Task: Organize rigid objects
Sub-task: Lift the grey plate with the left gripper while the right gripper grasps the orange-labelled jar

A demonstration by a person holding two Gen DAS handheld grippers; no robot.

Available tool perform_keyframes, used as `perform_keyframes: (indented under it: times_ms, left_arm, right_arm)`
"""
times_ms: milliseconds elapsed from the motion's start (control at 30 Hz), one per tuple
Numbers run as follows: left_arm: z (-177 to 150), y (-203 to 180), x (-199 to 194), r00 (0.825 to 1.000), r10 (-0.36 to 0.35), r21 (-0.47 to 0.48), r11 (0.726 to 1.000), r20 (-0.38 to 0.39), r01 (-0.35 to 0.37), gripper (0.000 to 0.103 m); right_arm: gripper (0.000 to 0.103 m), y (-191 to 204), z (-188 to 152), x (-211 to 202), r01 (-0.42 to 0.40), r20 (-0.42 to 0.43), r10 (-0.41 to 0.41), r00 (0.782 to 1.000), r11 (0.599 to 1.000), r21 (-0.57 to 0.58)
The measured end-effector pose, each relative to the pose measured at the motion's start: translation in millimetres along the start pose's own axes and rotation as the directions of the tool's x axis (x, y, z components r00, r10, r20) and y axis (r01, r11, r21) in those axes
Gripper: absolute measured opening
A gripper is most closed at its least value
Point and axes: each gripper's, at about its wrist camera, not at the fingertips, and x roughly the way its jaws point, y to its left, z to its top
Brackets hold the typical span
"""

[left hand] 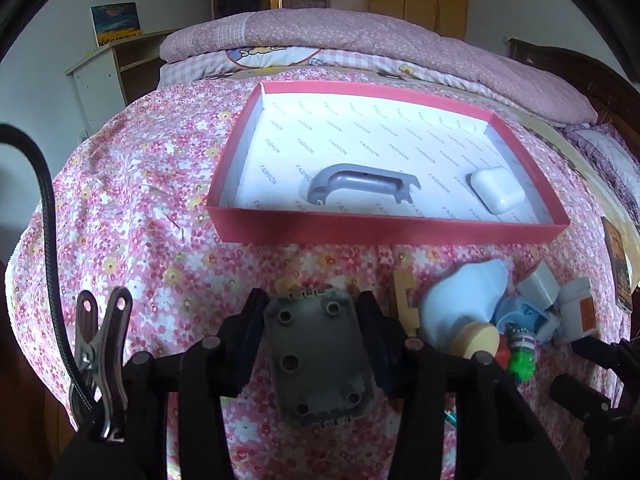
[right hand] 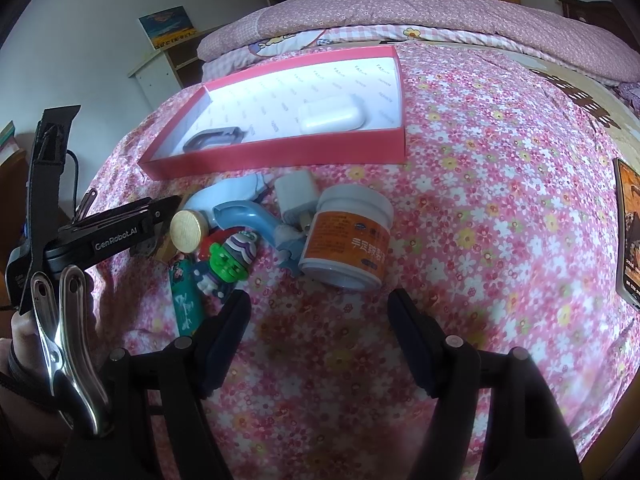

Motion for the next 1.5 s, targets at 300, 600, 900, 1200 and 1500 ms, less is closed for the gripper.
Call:
perform_keyframes:
  times_ms: [300, 600, 900, 1200, 1500]
  left_arm:
    - [-6, 6, -8, 0.999, -0.039, -0.016, 0.999, -0.009, 0.039, 0.048]
    - [-9, 9, -9, 0.999, -0.053, -0.022, 0.998, -0.006, 0.053, 0.048]
    - [-9, 10, -9, 0.998, -0.059, -0.023, 0.998, -0.004, 0.059, 0.048]
    - [-9, 10, -9, 0.998, -0.057, -0.022, 0.998, -0.004, 0.057, 0.048]
    - [-10, 10, -9, 0.998, -0.055, -0.02, 0.998, -0.003, 0.055, 0.048]
  right_arm:
    - [0.073, 1, 0, -1, -0.003, 0.001, 0.003, 1.0, 1.0, -0.002]
    - [0.073, 3, -1, -2, 0.012, 0.017, -0.012, 1.0, 1.0, -0.01]
    - [0.073, -10, 12, 0, 0.029, 0.045, -0.031, 0.998, 0.999, 0.032]
    - [0.052, -25, 19, 3, 0.013, 0.063, -0.019, 0.998, 0.995, 0.099]
    - [0.047, -24, 19, 5, 0.03, 0.067, -0.036, 0.997, 0.995, 0.094]
